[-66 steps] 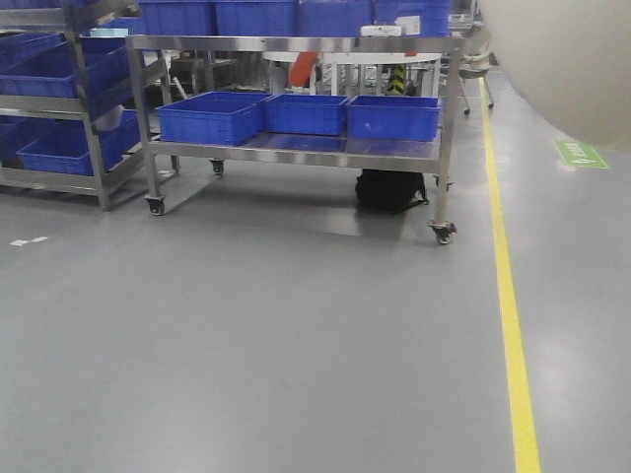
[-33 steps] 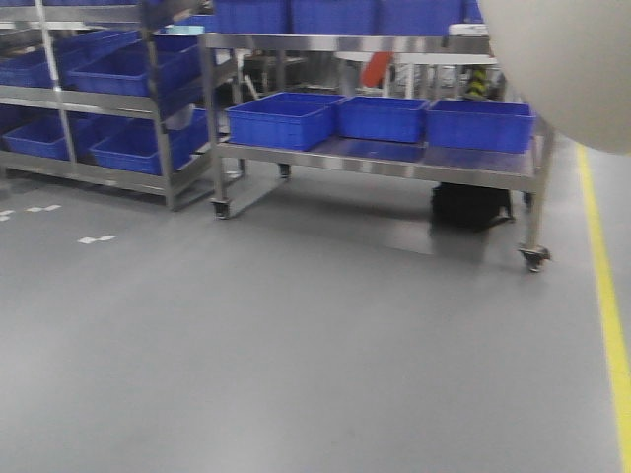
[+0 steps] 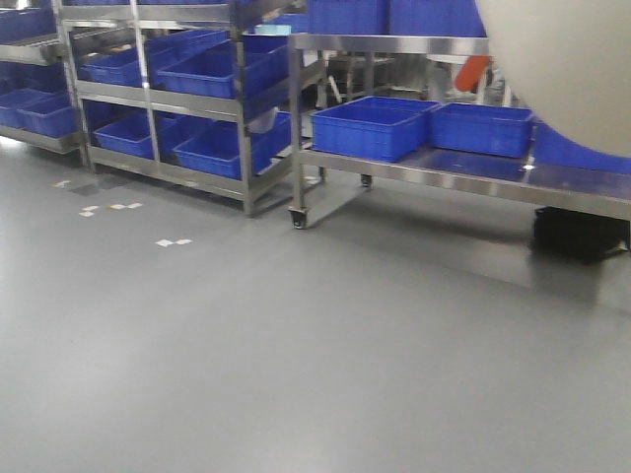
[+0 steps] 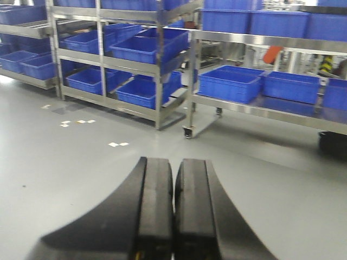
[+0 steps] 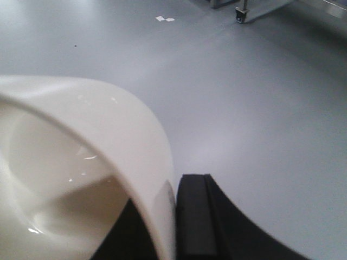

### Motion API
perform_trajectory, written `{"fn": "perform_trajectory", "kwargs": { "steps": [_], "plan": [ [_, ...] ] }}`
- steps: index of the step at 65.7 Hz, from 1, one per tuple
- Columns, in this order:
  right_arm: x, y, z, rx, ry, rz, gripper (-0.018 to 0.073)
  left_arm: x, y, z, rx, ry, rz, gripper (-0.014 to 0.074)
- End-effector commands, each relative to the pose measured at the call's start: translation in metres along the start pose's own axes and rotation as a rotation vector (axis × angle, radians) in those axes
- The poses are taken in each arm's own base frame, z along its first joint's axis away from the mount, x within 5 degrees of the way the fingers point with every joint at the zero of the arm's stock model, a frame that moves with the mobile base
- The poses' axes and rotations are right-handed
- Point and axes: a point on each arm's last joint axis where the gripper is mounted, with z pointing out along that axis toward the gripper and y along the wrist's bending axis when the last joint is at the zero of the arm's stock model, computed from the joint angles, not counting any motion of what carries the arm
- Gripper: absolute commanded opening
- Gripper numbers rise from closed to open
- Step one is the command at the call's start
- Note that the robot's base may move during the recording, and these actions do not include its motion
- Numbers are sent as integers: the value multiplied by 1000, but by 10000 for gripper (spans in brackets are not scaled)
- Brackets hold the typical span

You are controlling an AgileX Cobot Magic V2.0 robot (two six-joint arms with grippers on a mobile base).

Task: Move white bin to right shelf second layer
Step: 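Drive along the yellow floor line past the blue crate racks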

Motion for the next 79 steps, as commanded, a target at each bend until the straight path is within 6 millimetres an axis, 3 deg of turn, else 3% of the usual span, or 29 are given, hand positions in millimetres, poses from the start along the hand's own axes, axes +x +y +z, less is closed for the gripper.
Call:
{"fn": "perform_trajectory", "kwargs": {
  "steps": [1, 79],
  "plan": [
    [-18, 1, -6, -5, -125, -5, 53, 5, 1, 1, 2, -52, -9, 85],
    [-18, 1, -6, -5, -125, -5, 53, 5, 1, 1, 2, -52, -9, 85]
  ]
}}
